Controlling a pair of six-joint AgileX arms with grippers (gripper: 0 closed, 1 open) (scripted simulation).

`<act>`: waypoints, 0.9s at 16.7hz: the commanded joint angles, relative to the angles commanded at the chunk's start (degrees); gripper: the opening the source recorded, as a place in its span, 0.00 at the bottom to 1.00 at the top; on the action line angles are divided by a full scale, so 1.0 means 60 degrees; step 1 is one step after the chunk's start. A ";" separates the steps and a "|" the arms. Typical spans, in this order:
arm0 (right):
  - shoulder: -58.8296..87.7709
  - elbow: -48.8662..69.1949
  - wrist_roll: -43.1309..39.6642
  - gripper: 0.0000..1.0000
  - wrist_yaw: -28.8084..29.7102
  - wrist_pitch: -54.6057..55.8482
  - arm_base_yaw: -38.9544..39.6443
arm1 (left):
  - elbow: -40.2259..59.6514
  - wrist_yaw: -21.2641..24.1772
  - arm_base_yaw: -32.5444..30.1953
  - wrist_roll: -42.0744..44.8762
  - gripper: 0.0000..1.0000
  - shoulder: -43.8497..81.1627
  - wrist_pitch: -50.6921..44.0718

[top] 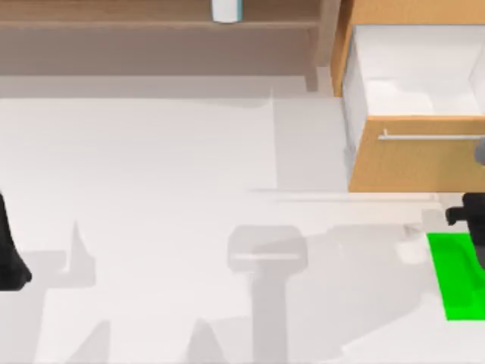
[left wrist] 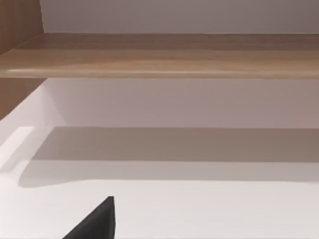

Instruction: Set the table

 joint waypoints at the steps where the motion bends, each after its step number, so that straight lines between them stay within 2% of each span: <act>1: 0.0098 -0.0102 -0.0001 0.00 0.0001 -0.0019 -0.0002 | 0.0000 0.0000 0.0000 0.0000 1.00 0.0000 0.0000; 8: 0.0301 -0.0306 -0.0002 0.00 0.0002 -0.0073 -0.0004 | 0.0000 0.0000 0.0000 0.0000 1.00 0.0000 0.0000; 15: 0.0301 -0.0306 -0.0002 0.53 0.0002 -0.0073 -0.0004 | 0.0000 0.0000 0.0000 0.0000 1.00 0.0000 0.0000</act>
